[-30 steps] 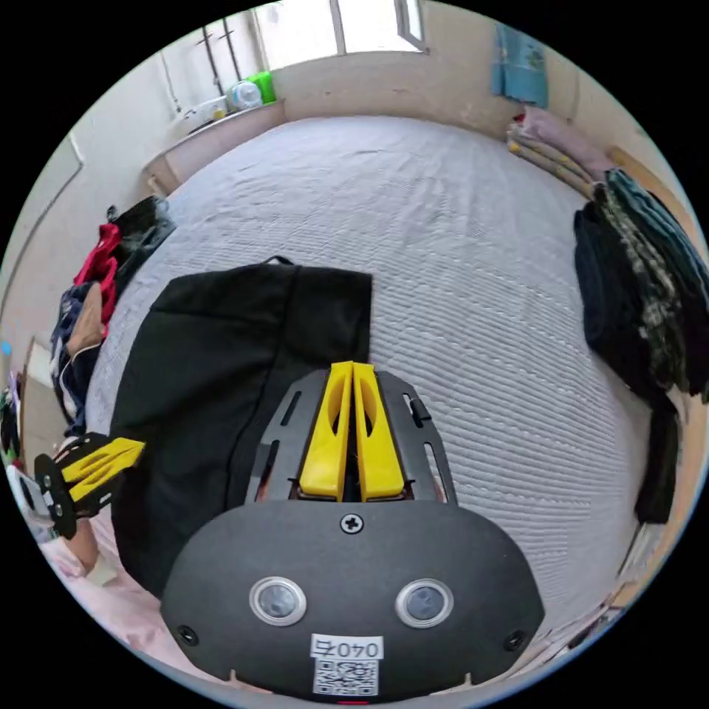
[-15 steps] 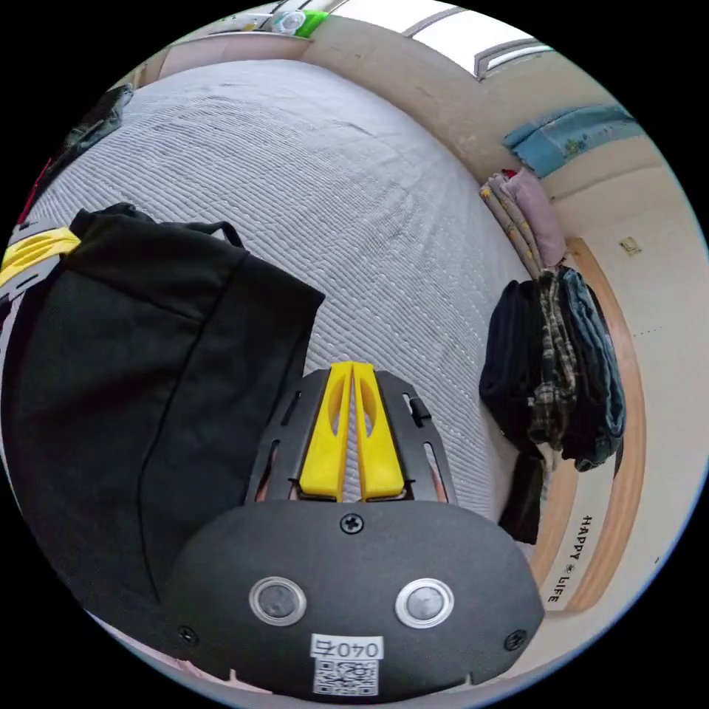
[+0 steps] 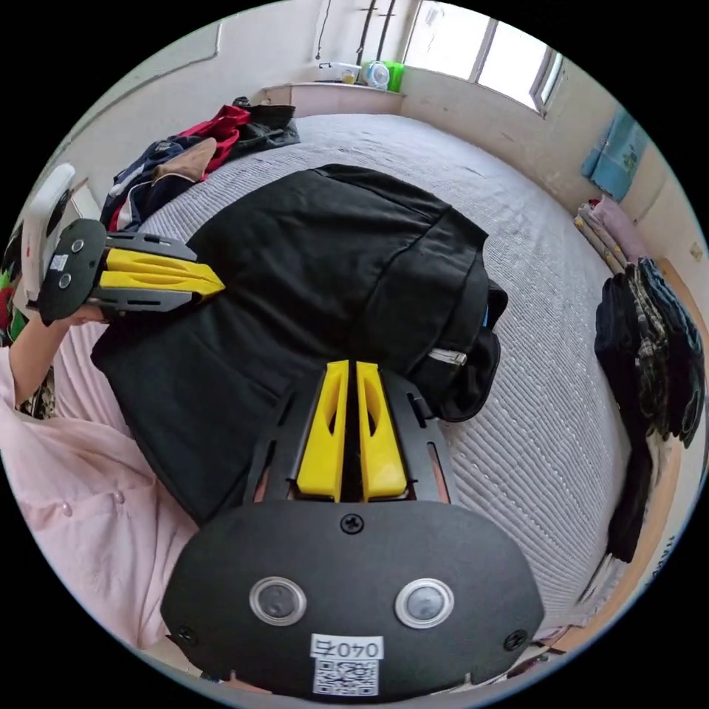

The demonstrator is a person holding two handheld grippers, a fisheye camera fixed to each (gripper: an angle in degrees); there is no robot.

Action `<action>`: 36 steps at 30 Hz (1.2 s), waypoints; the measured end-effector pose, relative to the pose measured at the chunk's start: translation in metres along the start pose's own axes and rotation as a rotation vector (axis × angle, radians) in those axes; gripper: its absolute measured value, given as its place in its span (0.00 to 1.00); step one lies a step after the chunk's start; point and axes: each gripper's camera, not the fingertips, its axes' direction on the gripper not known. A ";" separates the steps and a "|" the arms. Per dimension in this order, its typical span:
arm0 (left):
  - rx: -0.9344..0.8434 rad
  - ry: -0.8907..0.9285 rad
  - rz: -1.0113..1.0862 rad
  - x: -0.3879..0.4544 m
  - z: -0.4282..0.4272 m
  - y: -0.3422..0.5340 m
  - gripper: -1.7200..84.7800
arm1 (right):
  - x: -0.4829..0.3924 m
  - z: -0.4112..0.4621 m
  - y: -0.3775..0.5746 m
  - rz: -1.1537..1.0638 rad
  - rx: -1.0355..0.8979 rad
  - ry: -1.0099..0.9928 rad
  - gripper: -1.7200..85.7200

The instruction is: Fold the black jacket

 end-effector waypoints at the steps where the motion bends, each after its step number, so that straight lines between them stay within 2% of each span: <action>1: -0.008 0.003 0.009 -0.002 -0.003 -0.002 0.01 | 0.006 -0.007 -0.005 0.036 -0.039 0.004 0.01; 4: 0.053 -0.004 -0.022 -0.012 -0.046 0.009 0.01 | -0.013 -0.060 0.009 -0.009 0.056 0.084 0.01; 7: 0.090 0.110 0.065 0.004 -0.085 0.036 0.01 | -0.043 -0.094 0.037 -0.104 0.104 -0.040 0.01; 8: 0.049 0.176 0.115 0.015 -0.084 0.045 0.01 | -0.053 -0.088 0.047 -0.135 0.075 -0.048 0.01; 11: -0.128 0.138 0.111 0.026 -0.030 0.063 0.01 | -0.049 -0.020 0.068 -0.130 -0.144 0.083 0.01; 12: -0.072 0.170 0.048 0.018 -0.029 0.066 0.01 | -0.044 -0.017 0.073 -0.104 -0.110 0.060 0.01; 14: -0.078 0.193 0.049 0.007 -0.044 0.059 0.01 | -0.021 -0.025 0.077 -0.033 -0.102 -0.004 0.01; 17: 0.057 0.036 0.011 -0.013 -0.089 0.066 0.01 | -0.002 -0.046 0.080 0.010 -0.106 0.102 0.01; 20: -0.023 -0.025 -0.086 -0.043 -0.087 0.075 0.02 | 0.006 -0.069 0.089 -0.006 -0.037 0.132 0.01; 23: -0.109 0.068 -0.184 -0.064 -0.071 0.082 0.05 | 0.006 -0.080 0.094 -0.033 0.030 0.062 0.02; 27: -0.077 0.233 -0.305 -0.080 -0.066 0.085 0.07 | -0.002 -0.079 0.091 -0.085 0.056 0.016 0.06; 36: -0.048 0.404 -0.378 -0.104 -0.076 0.093 0.09 | -0.010 -0.073 0.080 -0.203 0.042 0.078 0.08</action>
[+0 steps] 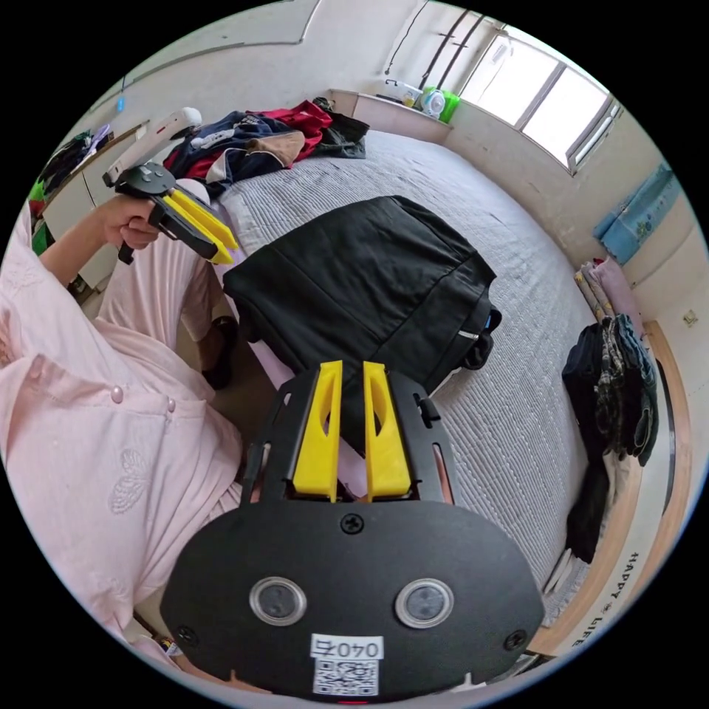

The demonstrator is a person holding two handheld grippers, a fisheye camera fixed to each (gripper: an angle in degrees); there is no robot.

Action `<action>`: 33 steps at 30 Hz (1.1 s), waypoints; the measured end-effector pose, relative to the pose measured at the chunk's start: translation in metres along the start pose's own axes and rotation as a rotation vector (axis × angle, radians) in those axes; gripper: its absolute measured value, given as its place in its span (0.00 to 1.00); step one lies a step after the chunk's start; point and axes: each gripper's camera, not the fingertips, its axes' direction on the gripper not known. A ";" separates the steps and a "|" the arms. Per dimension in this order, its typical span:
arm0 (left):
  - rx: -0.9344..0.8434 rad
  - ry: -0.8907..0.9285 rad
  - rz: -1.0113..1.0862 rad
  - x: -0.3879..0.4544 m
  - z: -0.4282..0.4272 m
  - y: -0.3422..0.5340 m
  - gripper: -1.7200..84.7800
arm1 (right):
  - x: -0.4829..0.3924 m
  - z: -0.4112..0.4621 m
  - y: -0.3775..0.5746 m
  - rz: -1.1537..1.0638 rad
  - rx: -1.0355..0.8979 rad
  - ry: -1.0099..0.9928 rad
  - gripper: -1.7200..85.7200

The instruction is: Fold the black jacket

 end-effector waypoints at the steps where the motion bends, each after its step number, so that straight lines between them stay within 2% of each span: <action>1: 0.000 0.025 -0.004 -0.001 0.000 0.000 0.09 | 0.003 0.001 -0.002 0.000 0.004 -0.005 0.08; 3: -0.012 0.107 -0.030 -0.001 0.007 -0.004 0.12 | 0.007 0.003 -0.006 0.003 0.011 -0.013 0.08; 7: -0.011 0.070 -0.053 0.011 0.018 -0.011 0.13 | 0.016 0.007 -0.018 0.023 0.014 -0.013 0.09; 10: 0.037 -0.084 -0.003 0.042 0.015 -0.016 0.10 | 0.027 0.013 -0.026 0.071 0.001 -0.011 0.02; 12: 0.088 -0.246 0.106 0.083 0.012 -0.020 0.03 | 0.035 0.023 -0.034 0.104 -0.044 -0.007 0.01; 14: 0.108 -0.325 0.182 0.112 0.020 -0.023 0.02 | 0.038 0.043 -0.046 0.106 -0.136 0.008 0.01; 17: 0.011 -0.460 0.294 0.144 0.063 -0.033 0.01 | 0.041 0.078 -0.064 0.126 -0.290 0.026 0.01; 21: -0.082 -0.674 0.521 0.182 0.115 -0.030 0.01 | 0.035 0.093 -0.082 0.084 -0.329 0.078 0.01; 25: -0.103 -0.644 0.490 0.185 0.117 -0.038 0.01 | 0.045 0.099 -0.092 0.105 -0.338 0.073 0.01; 30: -0.051 -0.431 0.364 0.157 0.101 -0.047 0.01 | 0.073 0.100 -0.090 0.165 -0.307 -0.019 0.01; 33: -0.007 -0.353 0.345 0.147 0.099 -0.047 0.01 | 0.081 0.103 -0.086 0.095 -0.283 -0.044 0.01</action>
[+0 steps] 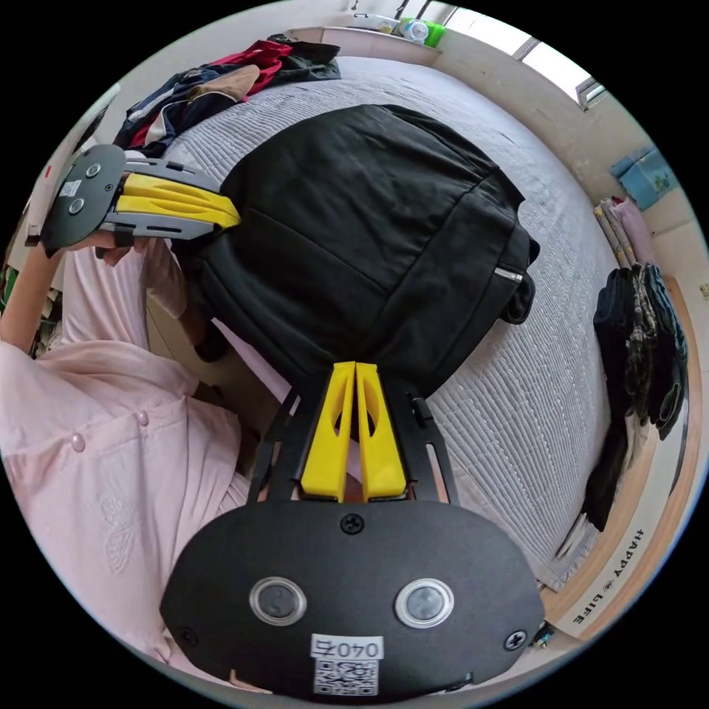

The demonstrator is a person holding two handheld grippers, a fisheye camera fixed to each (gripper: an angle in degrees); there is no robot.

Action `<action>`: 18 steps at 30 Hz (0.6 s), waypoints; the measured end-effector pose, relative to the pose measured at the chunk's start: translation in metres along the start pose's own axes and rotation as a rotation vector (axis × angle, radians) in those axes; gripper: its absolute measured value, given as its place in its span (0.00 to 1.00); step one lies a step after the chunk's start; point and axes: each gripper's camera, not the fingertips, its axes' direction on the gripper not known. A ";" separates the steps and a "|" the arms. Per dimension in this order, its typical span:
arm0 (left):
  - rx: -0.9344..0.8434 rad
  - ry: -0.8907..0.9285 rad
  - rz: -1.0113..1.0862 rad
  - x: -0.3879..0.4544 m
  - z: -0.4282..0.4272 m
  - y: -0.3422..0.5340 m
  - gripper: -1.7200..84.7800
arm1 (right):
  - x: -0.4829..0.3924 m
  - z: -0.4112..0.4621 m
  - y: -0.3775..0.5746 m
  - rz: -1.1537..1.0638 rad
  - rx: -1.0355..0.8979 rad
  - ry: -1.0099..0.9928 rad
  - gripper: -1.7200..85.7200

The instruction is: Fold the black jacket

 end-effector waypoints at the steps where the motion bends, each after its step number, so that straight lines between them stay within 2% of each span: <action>1: 0.004 0.004 0.009 0.000 0.000 -0.001 0.01 | 0.004 0.002 0.000 -0.005 0.007 -0.011 0.01; 10: -0.141 0.068 -0.040 -0.014 0.010 -0.033 0.01 | 0.026 0.021 0.003 0.067 0.017 -0.065 0.01; 18: -0.066 0.051 -0.049 -0.020 -0.002 -0.019 0.01 | 0.015 0.043 0.023 0.066 0.073 0.023 0.01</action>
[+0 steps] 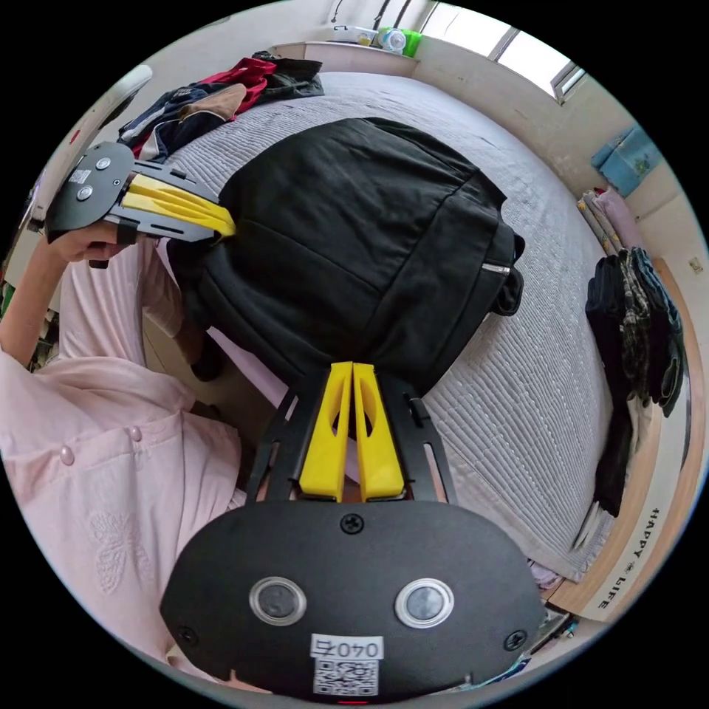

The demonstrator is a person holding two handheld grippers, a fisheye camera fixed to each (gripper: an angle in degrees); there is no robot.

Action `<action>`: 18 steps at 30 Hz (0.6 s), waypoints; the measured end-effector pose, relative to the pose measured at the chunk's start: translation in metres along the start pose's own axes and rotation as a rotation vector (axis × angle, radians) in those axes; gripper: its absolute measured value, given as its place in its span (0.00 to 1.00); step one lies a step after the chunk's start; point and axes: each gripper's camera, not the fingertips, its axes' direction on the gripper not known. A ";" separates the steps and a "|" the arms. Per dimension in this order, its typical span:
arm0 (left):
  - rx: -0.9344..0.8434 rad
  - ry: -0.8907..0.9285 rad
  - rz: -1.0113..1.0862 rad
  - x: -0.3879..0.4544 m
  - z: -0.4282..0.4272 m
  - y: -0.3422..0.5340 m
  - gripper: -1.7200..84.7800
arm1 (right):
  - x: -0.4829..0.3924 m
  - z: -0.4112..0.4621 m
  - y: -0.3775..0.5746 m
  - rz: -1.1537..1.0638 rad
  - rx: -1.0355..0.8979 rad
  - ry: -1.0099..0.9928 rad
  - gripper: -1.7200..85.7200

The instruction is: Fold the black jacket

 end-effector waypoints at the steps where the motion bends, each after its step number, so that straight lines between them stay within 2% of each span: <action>1: 0.009 0.005 -0.017 -0.003 -0.004 0.003 0.01 | -0.003 -0.001 0.007 -0.003 0.016 0.019 0.01; 3: 0.090 -0.018 -0.114 -0.021 -0.030 0.025 0.01 | -0.007 -0.013 0.020 0.000 0.079 0.026 0.01; 7: 0.100 -0.071 -0.218 -0.047 -0.051 0.058 0.01 | -0.015 -0.035 0.045 -0.020 0.210 -0.057 0.01; 14: 0.062 0.179 -0.327 -0.074 -0.032 0.087 0.02 | -0.033 -0.018 0.052 -0.046 0.268 -0.070 0.01; 18: 0.076 0.215 -0.397 -0.092 -0.029 0.091 0.03 | -0.033 -0.010 0.060 -0.030 0.279 -0.071 0.01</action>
